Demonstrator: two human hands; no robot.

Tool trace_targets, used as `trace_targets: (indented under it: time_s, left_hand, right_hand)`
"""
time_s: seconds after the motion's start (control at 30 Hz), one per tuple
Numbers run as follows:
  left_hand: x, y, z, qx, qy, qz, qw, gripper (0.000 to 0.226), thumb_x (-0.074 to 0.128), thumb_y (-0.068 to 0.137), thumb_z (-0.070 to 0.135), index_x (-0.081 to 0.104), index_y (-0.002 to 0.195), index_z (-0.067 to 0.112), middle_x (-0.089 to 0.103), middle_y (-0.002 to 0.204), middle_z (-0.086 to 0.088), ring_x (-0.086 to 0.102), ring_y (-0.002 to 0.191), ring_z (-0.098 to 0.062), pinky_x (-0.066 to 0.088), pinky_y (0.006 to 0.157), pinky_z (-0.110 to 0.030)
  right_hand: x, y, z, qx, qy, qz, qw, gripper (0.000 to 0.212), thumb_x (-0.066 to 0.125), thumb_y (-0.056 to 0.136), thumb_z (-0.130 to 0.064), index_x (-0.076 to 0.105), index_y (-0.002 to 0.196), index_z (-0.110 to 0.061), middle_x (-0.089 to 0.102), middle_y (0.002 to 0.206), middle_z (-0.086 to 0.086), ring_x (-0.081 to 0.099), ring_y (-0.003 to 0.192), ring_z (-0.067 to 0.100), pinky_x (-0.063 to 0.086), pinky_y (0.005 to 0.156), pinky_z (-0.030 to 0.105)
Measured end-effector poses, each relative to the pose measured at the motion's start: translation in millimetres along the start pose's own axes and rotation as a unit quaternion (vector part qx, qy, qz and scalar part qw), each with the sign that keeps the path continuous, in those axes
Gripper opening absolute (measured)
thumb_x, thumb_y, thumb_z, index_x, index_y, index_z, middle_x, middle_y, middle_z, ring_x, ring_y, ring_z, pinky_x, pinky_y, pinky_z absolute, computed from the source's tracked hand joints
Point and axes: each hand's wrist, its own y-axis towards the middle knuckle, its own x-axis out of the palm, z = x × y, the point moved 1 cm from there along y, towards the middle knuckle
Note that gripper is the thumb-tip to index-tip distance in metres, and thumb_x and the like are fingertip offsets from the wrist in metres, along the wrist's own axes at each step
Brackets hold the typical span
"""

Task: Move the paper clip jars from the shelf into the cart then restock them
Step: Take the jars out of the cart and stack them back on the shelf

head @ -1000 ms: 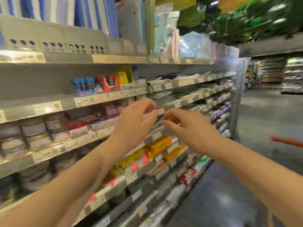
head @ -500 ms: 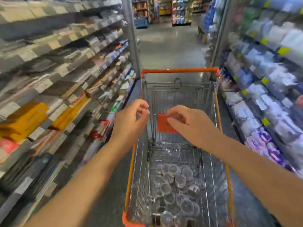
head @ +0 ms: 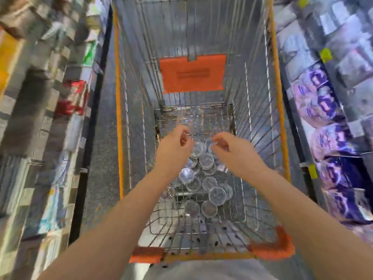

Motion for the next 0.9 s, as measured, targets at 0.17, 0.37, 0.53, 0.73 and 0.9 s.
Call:
trace_targets:
  time_s: [0.17, 0.37, 0.53, 0.73, 0.9]
  left_hand:
    - [29.7, 3.4, -52.5, -0.077, 0.017, -0.013, 0.997, 0.023, 0.049, 0.094, 0.019, 0.053, 0.116, 0.014, 0.062, 0.087, -0.001, 0.057, 0.074, -0.019, 0.04, 0.063, -0.029]
    - [88.4, -9.4, -119.5, -0.22, 0.028, -0.047, 0.974, 0.036, 0.051, 0.091, 0.008, 0.043, 0.126, 0.015, 0.054, 0.115, -0.008, 0.051, 0.088, -0.016, 0.038, 0.06, -0.017]
    - [115.5, -35.6, -168.4, -0.349, 0.101, -0.094, 0.927, 0.07, 0.054, 0.088, 0.01, 0.017, 0.145, 0.022, 0.028, 0.146, -0.014, 0.039, 0.124, -0.035, 0.041, 0.097, -0.042]
    - [136.0, -32.6, -193.2, -0.397, 0.066, -0.097, 0.91, 0.071, 0.055, 0.087, 0.013, 0.017, 0.146, 0.023, 0.025, 0.148, -0.01, 0.029, 0.131, -0.03, 0.031, 0.108, -0.042]
    - [152.1, -29.4, -214.5, -0.402, 0.086, -0.123, 0.903, 0.059, 0.051, 0.089, 0.018, 0.027, 0.143, 0.02, 0.034, 0.141, -0.008, 0.035, 0.124, -0.029, 0.035, 0.104, -0.039]
  right_hand:
    - [41.3, 16.7, 28.6, 0.068, -0.017, -0.074, 0.995, 0.029, 0.048, 0.096, -0.024, 0.053, 0.123, -0.016, 0.061, 0.102, 0.0, 0.057, 0.092, 0.02, 0.044, 0.079, 0.03]
    - [99.1, 41.2, 51.1, 0.11, -0.01, -0.136, 0.985, 0.029, 0.053, 0.093, -0.025, 0.052, 0.122, -0.017, 0.061, 0.108, -0.003, 0.057, 0.093, 0.017, 0.049, 0.081, 0.031]
    - [144.3, 66.8, 86.1, 0.132, -0.079, -0.171, 0.973, 0.028, 0.054, 0.088, -0.021, 0.055, 0.117, -0.018, 0.064, 0.099, 0.002, 0.058, 0.083, 0.019, 0.052, 0.073, 0.033]
    - [159.0, 96.5, 89.1, 0.032, -0.16, -0.099, 0.982, 0.038, 0.056, 0.088, -0.022, 0.054, 0.126, -0.023, 0.061, 0.109, 0.002, 0.056, 0.101, 0.022, 0.039, 0.077, 0.029]
    - [159.5, 137.8, 69.3, -0.063, -0.229, -0.074, 0.968, 0.04, 0.053, 0.088, -0.032, 0.052, 0.128, -0.023, 0.057, 0.123, 0.006, 0.048, 0.114, 0.028, 0.035, 0.092, 0.039]
